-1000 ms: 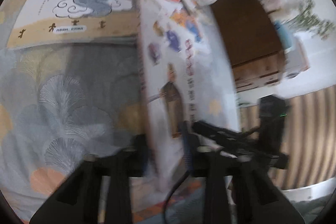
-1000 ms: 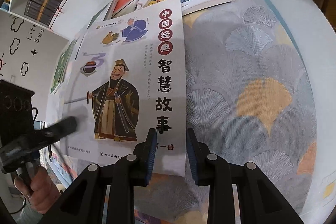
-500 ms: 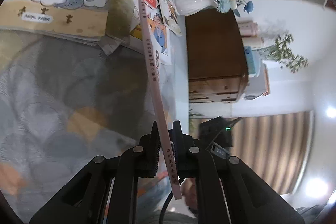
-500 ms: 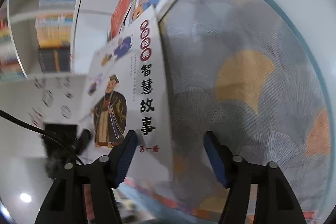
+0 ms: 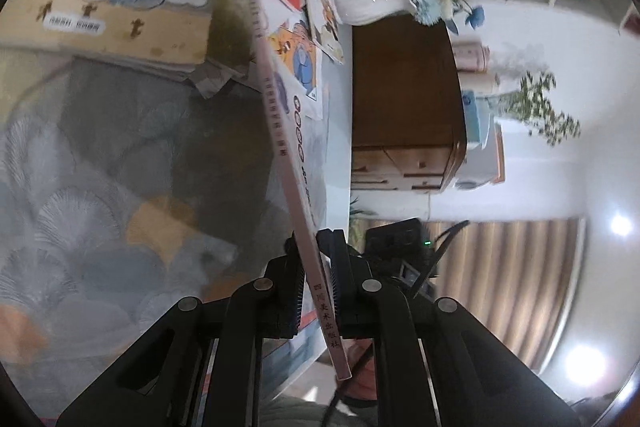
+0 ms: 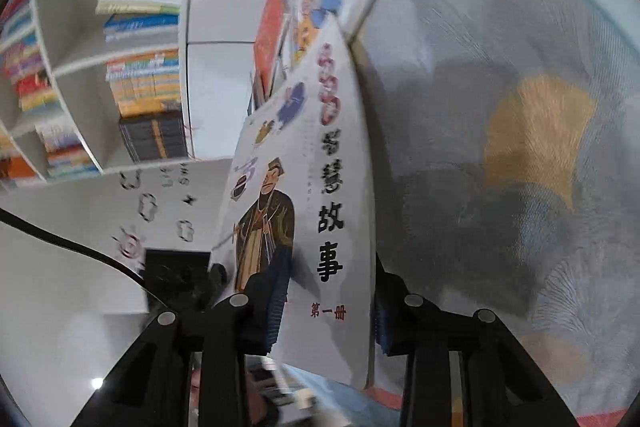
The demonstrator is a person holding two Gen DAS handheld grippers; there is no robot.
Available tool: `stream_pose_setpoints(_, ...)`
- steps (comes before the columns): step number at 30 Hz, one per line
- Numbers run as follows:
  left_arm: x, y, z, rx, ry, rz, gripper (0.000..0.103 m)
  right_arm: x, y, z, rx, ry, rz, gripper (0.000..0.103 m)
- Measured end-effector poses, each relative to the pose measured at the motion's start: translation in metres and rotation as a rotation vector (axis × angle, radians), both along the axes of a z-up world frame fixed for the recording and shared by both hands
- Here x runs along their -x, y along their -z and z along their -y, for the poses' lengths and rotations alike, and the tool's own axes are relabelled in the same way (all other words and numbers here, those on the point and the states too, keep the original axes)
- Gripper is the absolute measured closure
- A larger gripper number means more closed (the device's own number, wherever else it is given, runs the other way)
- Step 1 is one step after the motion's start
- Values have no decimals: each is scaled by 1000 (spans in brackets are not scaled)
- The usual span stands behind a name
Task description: Organize books
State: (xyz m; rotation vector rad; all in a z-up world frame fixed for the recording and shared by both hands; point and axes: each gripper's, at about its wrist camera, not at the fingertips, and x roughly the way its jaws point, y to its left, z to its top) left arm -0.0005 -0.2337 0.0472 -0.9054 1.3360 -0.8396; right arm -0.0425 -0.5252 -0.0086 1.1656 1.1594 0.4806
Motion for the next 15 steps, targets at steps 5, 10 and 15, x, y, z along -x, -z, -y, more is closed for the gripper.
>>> stream_pose_setpoints(5, 2, -21, -2, 16, 49, 53, 94, 3, -53, -17, 230, -55, 129, 68)
stream_pose_setpoints(10, 0, -54, -15, 39, 64, 123, 91, 9, -109, -42, 416, -90, 252, 68)
stream_pose_setpoints(15, -5, -87, -57, 66, 22, 197, 91, -4, -153, -79, 484, -112, 359, 68)
